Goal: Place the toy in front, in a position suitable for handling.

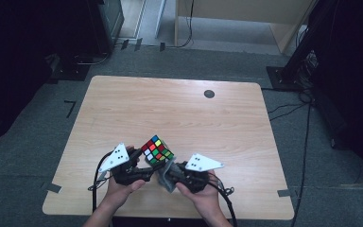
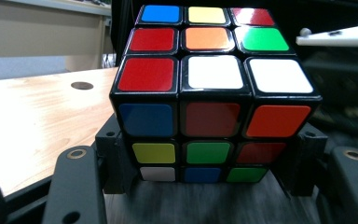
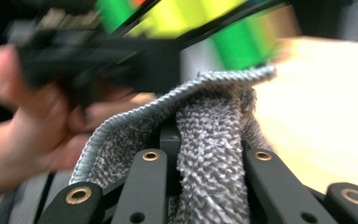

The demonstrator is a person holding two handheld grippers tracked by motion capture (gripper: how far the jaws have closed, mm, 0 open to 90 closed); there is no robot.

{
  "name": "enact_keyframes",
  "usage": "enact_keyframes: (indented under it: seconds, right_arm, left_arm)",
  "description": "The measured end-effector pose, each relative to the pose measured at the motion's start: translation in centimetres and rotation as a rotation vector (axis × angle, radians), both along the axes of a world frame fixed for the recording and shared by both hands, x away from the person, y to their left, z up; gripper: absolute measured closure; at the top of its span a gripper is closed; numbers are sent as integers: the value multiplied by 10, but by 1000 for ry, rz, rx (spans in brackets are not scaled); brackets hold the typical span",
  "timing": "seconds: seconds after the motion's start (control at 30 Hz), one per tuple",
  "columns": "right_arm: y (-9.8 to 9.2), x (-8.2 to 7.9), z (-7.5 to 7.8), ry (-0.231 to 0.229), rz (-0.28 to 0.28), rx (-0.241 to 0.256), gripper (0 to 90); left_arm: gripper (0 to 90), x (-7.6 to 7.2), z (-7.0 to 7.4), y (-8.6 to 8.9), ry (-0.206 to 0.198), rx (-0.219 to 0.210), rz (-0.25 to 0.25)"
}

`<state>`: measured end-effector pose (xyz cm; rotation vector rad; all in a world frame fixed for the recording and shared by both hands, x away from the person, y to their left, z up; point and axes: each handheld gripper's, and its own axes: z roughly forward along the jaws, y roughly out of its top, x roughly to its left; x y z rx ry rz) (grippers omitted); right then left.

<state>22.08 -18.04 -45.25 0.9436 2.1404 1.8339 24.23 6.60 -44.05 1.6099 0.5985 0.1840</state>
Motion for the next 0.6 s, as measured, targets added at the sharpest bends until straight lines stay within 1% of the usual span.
enact_keyframes:
  seconds: [0.03,0.07,0.1,0.13,0.17,0.23,0.27,0.3,0.33,0.37,0.43,0.47,0.5,0.53,0.6]
  right_arm:
    - [-6,2,2,-4,-28,19,780]
    - [-9,2,2,-8,-45,27,780]
    - [-9,2,2,-9,-45,26,780]
    - [-6,1,0,-10,-36,23,779]
    - [0,-1,-2,-5,-17,11,779]
    - [13,-5,-7,-5,46,-25,777]
    - [17,-7,-8,-12,67,-41,777]
    - [18,-7,-7,-18,71,-47,777]
    - [16,-6,-5,-20,64,-47,777]
    - [11,-4,-3,-20,44,-33,778]
    - [-2,0,0,-9,-29,12,780]
    - [-7,2,0,-2,-56,29,780]
    - [-10,3,0,6,-65,37,779]
    - [-10,3,-2,16,-56,41,779]
    - [-4,2,-4,27,-16,31,778]
  left_arm:
    - [343,0,0,0,3,-1,-1]
    - [343,1,-1,-1,7,-4,-2]
    - [343,1,-1,-1,12,-6,-2]
    - [343,1,-2,-2,14,-5,-1]
    - [343,1,-2,-2,14,-2,-1]
    - [343,0,-1,-2,5,9,0]
    - [343,0,-1,-2,4,10,0]
    - [343,0,-1,-1,4,1,1]
    - [343,0,0,-1,0,-4,2]
    - [343,0,1,0,0,-5,1]
    - [343,0,0,-1,-3,6,1]
    - [343,0,0,-2,3,9,-4]
    - [343,0,-1,-3,3,11,-4]
    - [343,0,-2,-4,3,15,-6]
    - [343,0,-2,-4,4,10,-7]
